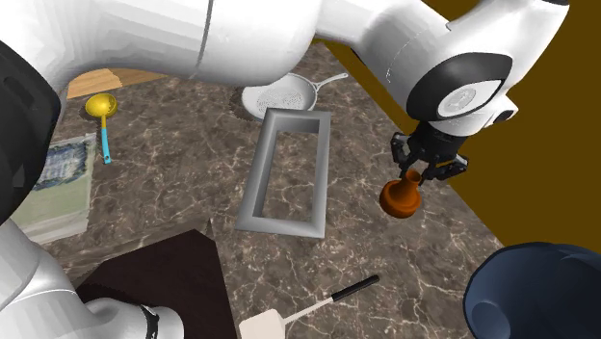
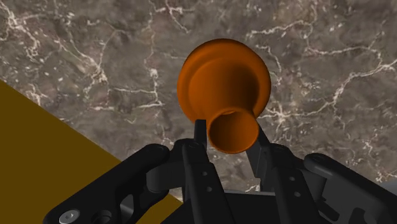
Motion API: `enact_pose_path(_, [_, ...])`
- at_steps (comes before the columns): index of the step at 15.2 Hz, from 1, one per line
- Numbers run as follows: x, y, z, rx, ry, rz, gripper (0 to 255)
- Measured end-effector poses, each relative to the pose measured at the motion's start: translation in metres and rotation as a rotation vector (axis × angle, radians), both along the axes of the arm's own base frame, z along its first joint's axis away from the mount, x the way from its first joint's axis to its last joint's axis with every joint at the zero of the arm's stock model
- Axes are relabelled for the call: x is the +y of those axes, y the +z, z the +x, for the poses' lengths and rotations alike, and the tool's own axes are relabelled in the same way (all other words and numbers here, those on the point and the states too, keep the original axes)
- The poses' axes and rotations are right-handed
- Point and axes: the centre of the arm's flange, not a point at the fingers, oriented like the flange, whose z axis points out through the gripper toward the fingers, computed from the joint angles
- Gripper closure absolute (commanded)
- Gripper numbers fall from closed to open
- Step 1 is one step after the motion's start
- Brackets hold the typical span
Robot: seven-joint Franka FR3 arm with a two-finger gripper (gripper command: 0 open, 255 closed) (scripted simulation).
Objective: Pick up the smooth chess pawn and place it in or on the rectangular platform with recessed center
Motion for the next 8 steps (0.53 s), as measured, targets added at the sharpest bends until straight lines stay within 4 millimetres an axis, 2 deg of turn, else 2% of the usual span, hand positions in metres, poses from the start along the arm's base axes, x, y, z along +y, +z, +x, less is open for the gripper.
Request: enact_pose_path(8, [0.001, 0.043, 0.000, 0.000, 0.000, 0.000, 255])
